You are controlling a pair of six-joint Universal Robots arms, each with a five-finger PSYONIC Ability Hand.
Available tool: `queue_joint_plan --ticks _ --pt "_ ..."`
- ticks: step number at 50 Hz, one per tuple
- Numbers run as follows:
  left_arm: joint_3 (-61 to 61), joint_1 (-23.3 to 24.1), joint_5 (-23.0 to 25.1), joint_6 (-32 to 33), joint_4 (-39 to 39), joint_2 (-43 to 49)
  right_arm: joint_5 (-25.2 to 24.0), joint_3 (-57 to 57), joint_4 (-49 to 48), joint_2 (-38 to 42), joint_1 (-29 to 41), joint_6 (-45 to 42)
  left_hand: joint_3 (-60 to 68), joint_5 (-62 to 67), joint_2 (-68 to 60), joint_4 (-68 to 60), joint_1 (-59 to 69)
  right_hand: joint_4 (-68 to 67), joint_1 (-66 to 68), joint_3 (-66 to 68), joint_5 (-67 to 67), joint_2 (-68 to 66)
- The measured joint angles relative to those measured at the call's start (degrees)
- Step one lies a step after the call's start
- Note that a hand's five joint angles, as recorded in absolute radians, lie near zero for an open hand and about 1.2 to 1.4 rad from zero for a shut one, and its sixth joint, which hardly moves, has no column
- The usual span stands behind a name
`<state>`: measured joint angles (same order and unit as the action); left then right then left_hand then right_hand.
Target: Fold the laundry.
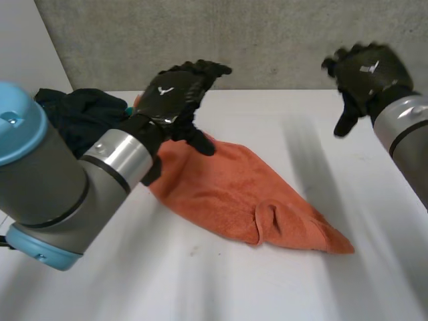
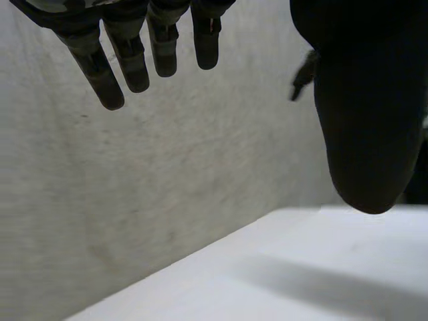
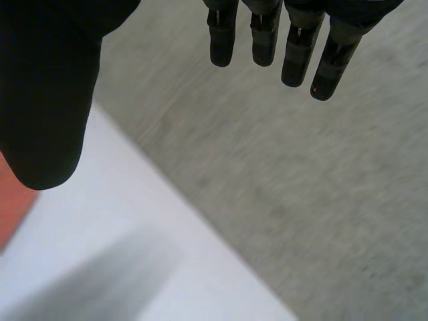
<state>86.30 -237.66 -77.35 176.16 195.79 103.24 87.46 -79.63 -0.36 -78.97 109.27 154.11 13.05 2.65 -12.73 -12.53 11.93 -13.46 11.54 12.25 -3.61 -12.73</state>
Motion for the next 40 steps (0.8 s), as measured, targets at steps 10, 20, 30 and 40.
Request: queue_joint_plan --ticks 10,20,30,40 --pt "1.7 -3.3 -0.1 22.1 -3.3 5.4 -2.2 -2.6 14.0 3.3 0.2 -6.2 0.0 0.0 0.0 0.0 0.1 0.0 0.0 0.1 0.0 -0.1" --pt "0.0 -9.3 -0.3 28.2 -5.1 11.3 -4.7 -6.6 9.5 9.7 2.4 5.1 0.0 0.1 0.0 -0.1 0.2 -0.2 0.2 1.4 -0.3 -0.3" --pt "-5.2 -15.6 0.2 28.2 -4.5 18.9 -6.5 -4.2 6.0 19.2 6.2 12.9 0.0 0.1 0.0 -0.1 0.2 -12.2 10.7 13.5 -11.1 -12.8" --pt "-10.7 -16.9 0.2 34.6 -3.8 26.9 -6.5 -3.5 6.1 20.0 7.4 12.6 0.0 0.1 0.0 -0.1 0.2 -52.7 43.8 53.4 -51.0 -53.6"
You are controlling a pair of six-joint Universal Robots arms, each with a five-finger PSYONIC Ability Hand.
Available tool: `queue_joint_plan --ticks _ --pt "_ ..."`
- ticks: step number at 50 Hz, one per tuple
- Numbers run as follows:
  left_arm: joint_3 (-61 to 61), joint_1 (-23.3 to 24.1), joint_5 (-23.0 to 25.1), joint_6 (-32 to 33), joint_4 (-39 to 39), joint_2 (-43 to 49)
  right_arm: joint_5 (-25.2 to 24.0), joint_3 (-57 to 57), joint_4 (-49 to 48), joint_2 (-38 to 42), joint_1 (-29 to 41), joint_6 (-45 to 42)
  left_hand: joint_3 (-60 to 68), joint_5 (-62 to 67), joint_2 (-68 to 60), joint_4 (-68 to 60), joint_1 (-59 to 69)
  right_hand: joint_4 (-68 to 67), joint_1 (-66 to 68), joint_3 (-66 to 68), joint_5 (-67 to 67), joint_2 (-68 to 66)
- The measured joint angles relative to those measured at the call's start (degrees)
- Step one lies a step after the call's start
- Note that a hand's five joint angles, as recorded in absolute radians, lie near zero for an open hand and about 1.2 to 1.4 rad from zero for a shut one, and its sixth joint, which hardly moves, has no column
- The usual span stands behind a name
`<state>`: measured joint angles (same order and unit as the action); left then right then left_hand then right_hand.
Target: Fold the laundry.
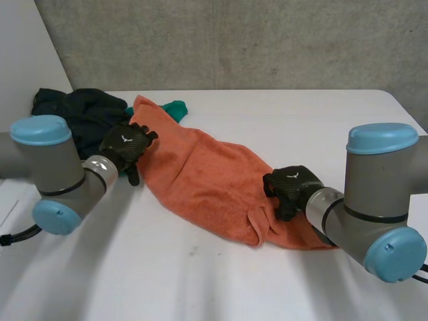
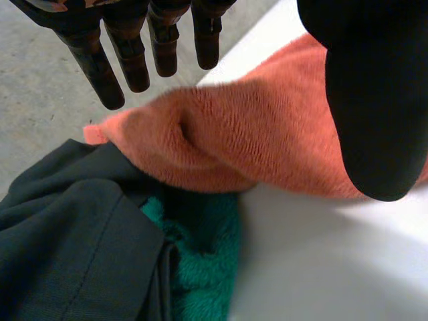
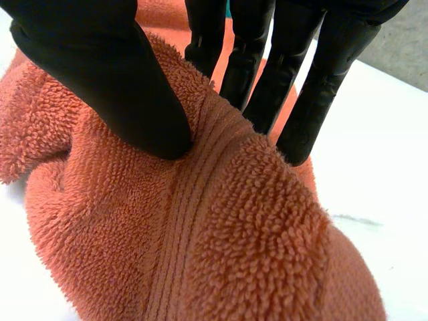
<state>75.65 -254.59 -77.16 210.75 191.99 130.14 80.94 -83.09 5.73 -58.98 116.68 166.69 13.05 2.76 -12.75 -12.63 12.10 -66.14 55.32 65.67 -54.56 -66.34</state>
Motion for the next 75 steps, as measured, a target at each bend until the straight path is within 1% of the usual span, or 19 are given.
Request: queue_joint_plan --ticks 7,9,10,11,14,15,16,24,30,40,51,54,56,58,61,62,64,69,75 --pt "-4.5 0.3 -0.1 6.6 2.4 5.3 -0.2 -2.3 -0.2 -3.4 -0.7 -0.8 1.0 1.1 -1.4 -1.1 1.3 -1.7 0.6 1.3 -1.5 -0.5" --pt "-5.4 0.4 -0.2 7.5 3.7 6.2 -0.2 -3.6 -0.4 -4.8 -0.9 -1.4 19.1 19.5 -20.3 -19.8 22.9 -1.7 0.6 1.3 -1.5 -0.5" --pt "-5.4 0.4 -0.2 7.5 3.7 6.2 -0.2 -3.6 -0.4 -4.8 -0.9 -1.4 19.1 19.5 -20.3 -19.8 22.9 -1.7 0.6 1.3 -1.5 -0.5" --pt "-6.0 0.5 -0.3 8.0 5.2 6.9 -0.2 -4.5 -0.6 -5.8 -1.0 -2.0 39.0 39.2 -39.8 -39.8 43.3 -1.7 0.6 1.3 -1.5 -0.5" --pt "-6.5 0.6 -0.5 8.2 7.1 7.1 -0.1 -5.3 -0.8 -6.7 -1.0 -2.8 39.0 39.2 -39.8 -39.8 43.3 -1.7 0.6 1.4 -1.5 -0.5" --pt "-6.5 0.8 -0.7 8.2 7.8 7.1 0.0 -5.7 -0.9 -7.3 -1.1 -3.4 54.4 52.7 -55.1 -55.4 53.1 -1.7 0.6 1.7 -1.5 -0.5" --pt "-6.4 1.0 -0.9 8.1 8.5 6.8 0.1 -5.8 -0.9 -7.8 -1.2 -3.8 54.7 52.7 -55.4 -55.7 53.1 -1.7 0.6 1.7 -1.5 -0.5" --pt "-1.9 3.0 -2.2 5.4 9.4 -2.5 0.6 -4.3 -0.7 -11.7 -3.3 -6.1 54.9 52.7 -55.5 -55.9 53.1 -1.9 0.6 1.7 -1.5 -0.5" --pt "4.7 5.1 -2.6 -1.8 8.4 -19.6 0.7 -0.6 0.2 -19.1 -7.3 -10.3 54.9 52.7 -55.6 -56.0 53.1 -1.9 0.9 1.7 -1.5 -0.5" --pt "6.2 5.9 -2.0 -11.3 -4.3 -37.8 0.0 2.7 2.3 -28.1 -12.9 -15.5 55.1 52.7 -55.7 -56.0 53.1 -1.9 0.9 1.7 -1.5 -0.5" --pt "3.2 5.8 -2.3 -11.8 -13.9 -29.9 -0.2 2.2 3.4 -24.1 -13.7 -18.8 55.1 52.7 -55.8 -56.0 53.1 -1.9 0.9 1.7 -1.5 -0.5" --pt "-0.2 5.8 -2.6 -11.5 -15.8 -18.6 0.3 3.4 2.7 -16.7 -13.2 -21.3 54.7 52.3 -54.7 -55.5 52.4 -1.9 0.9 1.7 -1.5 -0.5" --pt "-2.0 5.9 -2.6 -11.5 -15.9 -14.8 0.6 4.2 1.8 -14.2 -13.1 -21.2 45.5 43.9 -44.8 -46.1 42.7 -1.9 0.9 1.7 -1.5 -0.5" --pt "-5.2 5.9 -2.6 -11.5 -15.9 -9.2 1.3 5.5 0.2 -10.6 -13.0 -20.7 20.5 18.6 -20.6 -20.7 13.3 -1.9 0.9 1.7 -1.5 -0.5" --pt "-8.4 6.0 -2.6 -11.6 -15.7 -4.4 2.4 6.7 -1.5 -7.2 -12.9 -20.0 20.5 18.6 -20.6 -20.7 13.3 -1.9 0.9 1.7 -1.5 -0.5" --pt "-9.5 6.0 -2.6 -11.6 -15.6 -2.8 3.2 7.2 -2.2 -5.8 -12.8 -19.7 0.0 0.3 -0.1 0.0 -1.3 -1.9 0.9 1.7 -1.5 -0.5" --pt "-10.5 6.0 -2.7 -11.6 -15.2 -1.3 4.6 7.7 -3.1 -4.1 -12.6 -19.3 -0.5 -0.1 0.5 0.6 -1.3 -1.9 0.9 1.7 -1.5 -0.5" --pt "-9.0 5.8 -3.0 -11.5 -14.6 -1.8 7.1 7.6 -4.1 -2.5 -12.2 -18.8 -0.5 -0.1 0.5 0.6 -1.3 -1.9 0.9 1.7 -1.5 -0.5" --pt "4.6 5.0 -3.3 -11.1 -13.5 -12.5 8.9 5.4 -4.7 -2.5 -12.0 -18.6 4.1 4.3 -4.7 -4.8 5.9 -1.9 0.9 1.7 -1.9 -0.5"
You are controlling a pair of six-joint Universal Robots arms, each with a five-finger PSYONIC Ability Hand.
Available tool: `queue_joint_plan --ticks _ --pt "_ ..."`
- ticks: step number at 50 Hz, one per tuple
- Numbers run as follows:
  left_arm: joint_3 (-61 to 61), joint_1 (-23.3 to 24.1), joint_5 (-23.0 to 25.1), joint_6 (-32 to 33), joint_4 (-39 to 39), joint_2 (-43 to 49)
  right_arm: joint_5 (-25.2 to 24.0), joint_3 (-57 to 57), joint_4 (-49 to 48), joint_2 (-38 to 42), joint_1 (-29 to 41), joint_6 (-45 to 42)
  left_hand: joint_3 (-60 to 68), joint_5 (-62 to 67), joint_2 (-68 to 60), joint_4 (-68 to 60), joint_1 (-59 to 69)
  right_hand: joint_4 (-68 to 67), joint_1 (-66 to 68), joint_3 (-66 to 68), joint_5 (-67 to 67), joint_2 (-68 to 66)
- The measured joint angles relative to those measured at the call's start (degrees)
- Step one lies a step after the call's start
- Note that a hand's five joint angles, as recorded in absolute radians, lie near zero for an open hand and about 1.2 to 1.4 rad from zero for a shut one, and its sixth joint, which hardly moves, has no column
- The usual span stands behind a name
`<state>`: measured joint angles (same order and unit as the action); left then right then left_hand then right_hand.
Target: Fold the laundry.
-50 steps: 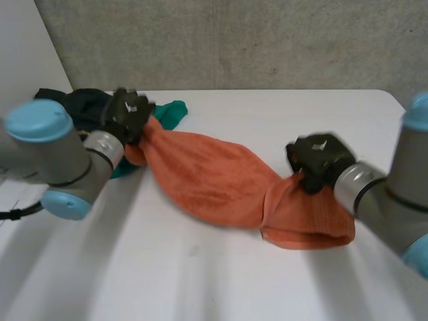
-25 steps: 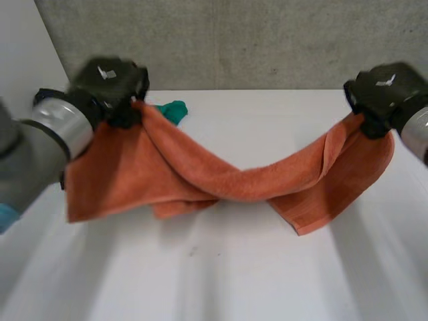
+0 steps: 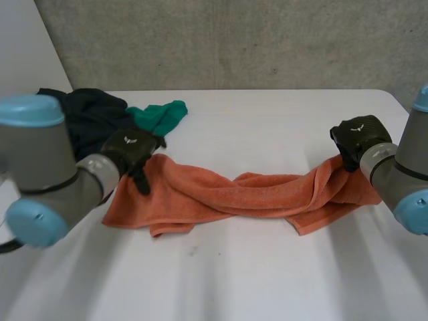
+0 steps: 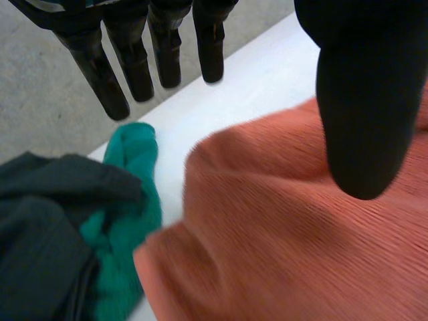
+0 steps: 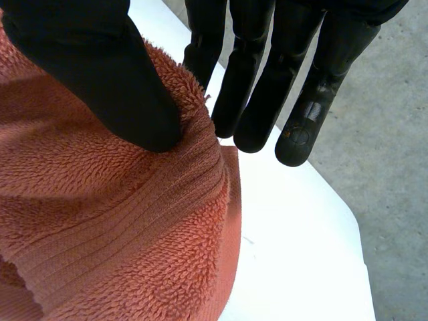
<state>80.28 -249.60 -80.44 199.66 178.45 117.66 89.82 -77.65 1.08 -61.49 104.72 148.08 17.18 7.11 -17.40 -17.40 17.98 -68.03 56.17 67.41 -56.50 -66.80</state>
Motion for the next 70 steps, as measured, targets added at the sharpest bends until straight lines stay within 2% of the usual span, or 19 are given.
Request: queue_joint_plan --ticks 2,6,13,24,26,27,28,29,32,34,35,37,50,57,64,70 --pt "7.1 -0.5 0.1 0.1 0.7 -4.8 -0.1 -0.6 -0.1 -0.2 -0.1 0.0 5.1 5.4 -5.0 -5.1 5.3 0.0 0.0 0.0 -0.1 0.0" --pt "17.2 -1.4 0.2 0.2 2.4 -10.0 -0.3 -1.0 -0.2 -0.4 -0.1 -0.3 7.8 8.3 -7.7 -7.8 6.6 0.0 0.0 0.0 -0.1 0.0" --pt "23.7 -2.2 0.3 0.1 6.7 -11.1 -0.4 -1.2 -0.2 -0.1 0.1 -0.8 8.1 8.6 -7.9 -8.0 6.6 0.0 0.0 0.0 -0.1 0.0" --pt "22.2 -1.9 1.0 0.2 18.5 -5.0 -0.5 -2.4 -0.2 -0.1 0.0 -0.9 10.0 10.4 -9.9 -10.0 9.4 0.0 0.0 0.0 -0.1 0.0" --pt "21.2 -1.6 1.1 0.4 20.2 -3.1 -0.5 -2.8 -0.2 -0.2 -0.1 -0.9 18.0 17.7 -17.9 -17.5 17.9 0.0 0.0 0.0 -0.1 0.0" --pt "20.9 -1.5 1.1 0.5 20.5 -2.6 -0.5 -2.9 -0.2 -0.2 -0.1 -0.9 18.0 17.7 -17.9 -17.5 17.9 0.0 0.0 0.0 -0.1 0.0" --pt "20.4 -1.4 1.2 0.7 20.9 -1.9 -0.6 -3.0 -0.2 -0.3 -0.2 -0.9 26.9 26.3 -26.8 -26.2 27.7 0.0 0.0 0.0 -0.1 0.0" --pt "20.2 -1.4 1.2 0.8 21.0 -1.6 -0.6 -3.1 -0.2 -0.3 -0.2 -0.9 29.6 29.6 -29.5 -29.6 31.0 0.0 0.0 0.0 -0.1 0.0" --pt "19.1 -1.2 1.3 2.2 21.3 -0.3 -0.7 -3.3 -0.1 -0.4 -0.3 -0.9 29.6 29.6 -29.5 -29.6 31.0 0.0 0.0 0.0 -0.1 0.0" --pt "18.5 -1.0 1.3 3.5 21.2 0.2 -0.7 -3.4 0.1 -0.4 -0.3 -1.1 29.6 29.6 -29.5 -29.6 31.0 0.0 0.0 0.0 -0.1 0.0" --pt "18.2 -0.9 1.3 4.2 21.1 0.4 -0.7 -3.4 0.2 -0.5 -0.3 -1.2 45.9 45.6 -46.0 -45.9 44.4 0.0 0.0 0.0 -0.1 0.0" --pt "17.9 -0.8 1.3 5.4 21.0 0.5 -0.7 -3.4 0.5 -0.5 -0.3 -1.4 49.7 48.7 -49.9 -50.0 45.5 0.0 0.0 0.0 -0.1 0.0" --pt "16.8 -0.7 1.2 7.5 19.3 0.9 -0.1 -3.1 4.2 -1.1 0.0 -10.4 50.8 49.1 -50.9 -51.2 45.5 0.0 0.0 0.0 -0.1 0.0" --pt "16.8 -1.0 1.0 7.2 13.0 -3.2 0.2 -3.3 6.4 -2.2 -0.1 -13.4 50.8 49.1 -50.9 -51.2 45.5 0.0 0.0 0.0 -0.1 0.0" --pt "15.0 -0.8 1.1 7.7 2.5 -9.3 0.0 -4.4 14.8 -8.2 -0.1 -21.3 50.8 49.1 -50.9 -51.2 45.5 0.0 0.0 0.0 -0.1 0.0" --pt "11.4 -0.7 1.0 7.8 -0.4 -9.6 -0.3 -3.6 16.7 -10.1 0.0 -25.9 51.0 49.1 -51.0 -51.2 45.5 0.0 0.0 0.0 -0.1 0.0"
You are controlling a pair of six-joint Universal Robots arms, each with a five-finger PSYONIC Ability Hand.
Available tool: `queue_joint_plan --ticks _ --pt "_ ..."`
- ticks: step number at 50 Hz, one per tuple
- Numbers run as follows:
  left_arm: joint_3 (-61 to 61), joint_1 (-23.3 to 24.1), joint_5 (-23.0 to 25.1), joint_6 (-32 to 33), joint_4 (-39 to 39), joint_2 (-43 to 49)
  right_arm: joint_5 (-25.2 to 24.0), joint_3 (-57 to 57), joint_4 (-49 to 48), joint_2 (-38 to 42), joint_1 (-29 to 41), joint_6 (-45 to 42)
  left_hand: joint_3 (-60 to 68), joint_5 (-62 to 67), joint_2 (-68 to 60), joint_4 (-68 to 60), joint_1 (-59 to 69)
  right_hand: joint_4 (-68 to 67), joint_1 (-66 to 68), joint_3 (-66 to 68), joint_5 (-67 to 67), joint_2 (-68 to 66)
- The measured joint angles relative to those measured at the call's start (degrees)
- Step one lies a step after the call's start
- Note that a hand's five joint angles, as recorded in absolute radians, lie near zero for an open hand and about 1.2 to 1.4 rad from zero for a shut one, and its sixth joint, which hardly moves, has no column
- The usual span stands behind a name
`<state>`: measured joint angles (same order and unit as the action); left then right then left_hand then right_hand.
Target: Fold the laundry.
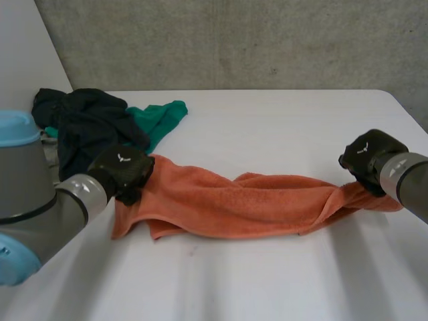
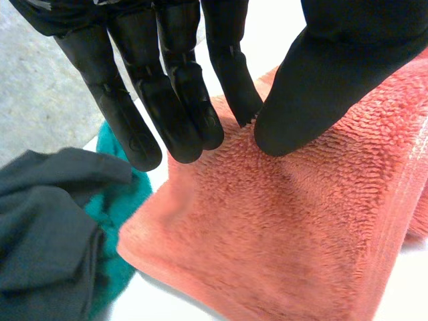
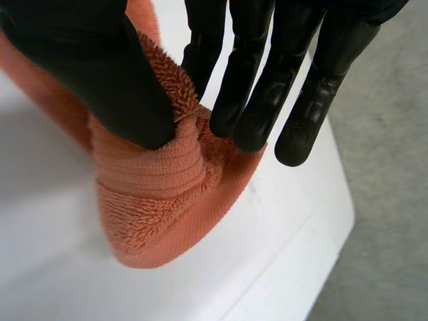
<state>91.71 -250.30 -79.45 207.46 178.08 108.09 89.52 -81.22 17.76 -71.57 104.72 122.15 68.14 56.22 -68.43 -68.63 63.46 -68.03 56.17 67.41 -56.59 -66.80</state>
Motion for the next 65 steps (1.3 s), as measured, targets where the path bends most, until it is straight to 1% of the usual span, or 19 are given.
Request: queue_joint_plan --ticks 3,8,12,14,16,17,23,31,37,43,45,47,54,55,56,59,60,61,65 --pt "-5.0 0.0 -0.4 0.1 1.4 3.7 0.1 2.8 -3.5 2.2 0.2 -0.8 0.1 0.0 0.0 0.0 0.0 0.0 0.0 0.0 0.0 0.0" --pt "-19.3 0.4 -2.1 0.3 6.6 12.5 0.5 11.6 -16.5 8.1 0.5 -0.6 0.1 0.0 -0.1 0.0 0.0 0.0 0.0 0.0 0.0 0.0" --pt "-27.2 0.8 -3.6 0.4 10.4 15.9 0.6 16.1 -26.0 10.0 0.7 1.0 0.2 0.0 -0.1 0.0 0.0 0.0 0.0 0.0 0.0 0.0" --pt "-35.1 1.5 -5.8 0.2 17.8 17.1 0.6 19.1 -38.8 10.1 0.8 4.0 0.2 0.0 -0.2 -0.2 0.3 0.0 0.0 0.3 0.0 0.0" --pt "-38.1 1.8 -7.0 0.0 22.0 17.1 0.5 19.9 -44.6 9.8 0.8 5.5 0.2 0.0 -0.2 -0.2 0.3 0.0 0.0 0.4 0.0 0.0" --pt "-40.7 2.1 -8.2 -0.2 26.9 16.6 0.5 20.6 -50.8 9.3 0.9 7.3 0.2 0.0 -0.2 -0.2 0.3 0.0 0.0 0.4 0.0 0.0" --pt "-42.4 3.1 -10.3 -1.5 37.7 13.5 0.3 20.3 -61.7 7.6 1.0 11.2 0.2 0.0 -0.2 -0.2 0.3 0.0 0.0 0.4 0.0 0.0" --pt "-30.7 3.6 -10.0 -2.8 37.4 9.8 -0.9 12.5 -61.3 6.8 0.6 12.9 0.2 0.4 -0.2 -0.2 0.3 0.0 0.3 0.4 0.0 0.0" --pt "-15.6 3.2 -7.2 -3.8 34.7 8.2 -3.8 0.2 -59.5 6.0 -0.4 14.3 0.2 0.4 -0.2 -0.2 0.4 0.0 0.3 0.4 0.0 0.0" --pt "-1.6 3.0 -2.7 -4.3 31.1 8.4 -10.4 -16.3 -54.6 5.2 -3.5 14.6 0.2 0.4 -0.2 -0.2 0.4 0.0 0.3 0.4 0.0 0.0" --pt "1.6 3.1 -1.6 -4.2 29.4 8.5 -11.0 -17.4 -54.1 5.2 -3.7 14.5 0.2 0.4 -0.2 -0.2 0.4 0.0 0.3 0.4 0.0 0.0" --pt "3.7 3.1 -0.9 -4.1 27.8 8.3 -15.0 -23.1 -49.6 5.1 -4.8 13.9 0.2 0.4 -0.2 -0.2 0.4 0.0 0.3 0.4 0.0 0.0" --pt "8.2 3.1 0.0 -3.9 21.9 6.3 -19.2 -25.6 -34.4 3.4 -8.7 13.3 0.2 0.4 -0.2 -0.2 0.4 0.1 0.0 0.3 0.1 0.4" --pt "8.6 3.0 0.0 -3.9 21.3 5.8 -19.5 -25.0 -31.4 2.8 -9.7 13.5 0.2 0.4 -0.2 -0.2 0.4 12.0 -11.8 -11.6 11.4 13.1" --pt "8.8 3.0 0.0 -3.9 21.0 5.5 -19.7 -24.5 -29.8 2.3 -10.4 13.7 0.2 0.4 -0.2 -0.2 0.4 18.0 -17.6 -17.5 17.2 19.4" --pt "9.0 2.9 -0.1 -3.9 20.6 5.1 -19.8 -23.8 -27.8 1.5 -11.2 14.1 0.2 0.4 -0.2 -0.2 0.4 18.0 -17.6 -17.5 17.2 19.4" --pt "9.1 2.9 -0.1 -4.0 20.4 4.7 -20.0 -23.0 -26.4 0.7 -12.0 14.7 0.2 0.4 -0.2 -0.2 0.4 45.9 -40.6 -45.5 44.7 46.9" --pt "9.2 2.8 -0.1 -4.0 20.3 4.3 -20.1 -21.9 -25.0 -0.6 -12.8 16.0 0.2 0.4 -0.2 -0.2 0.4 53.8 -44.2 -54.0 51.9 53.4" --pt "9.1 2.8 -0.2 -4.0 20.3 3.9 -20.1 -19.4 -23.9 -2.4 -13.7 19.5 0.2 0.4 -0.2 -0.2 0.4 54.5 -44.3 -55.2 52.7 54.1"
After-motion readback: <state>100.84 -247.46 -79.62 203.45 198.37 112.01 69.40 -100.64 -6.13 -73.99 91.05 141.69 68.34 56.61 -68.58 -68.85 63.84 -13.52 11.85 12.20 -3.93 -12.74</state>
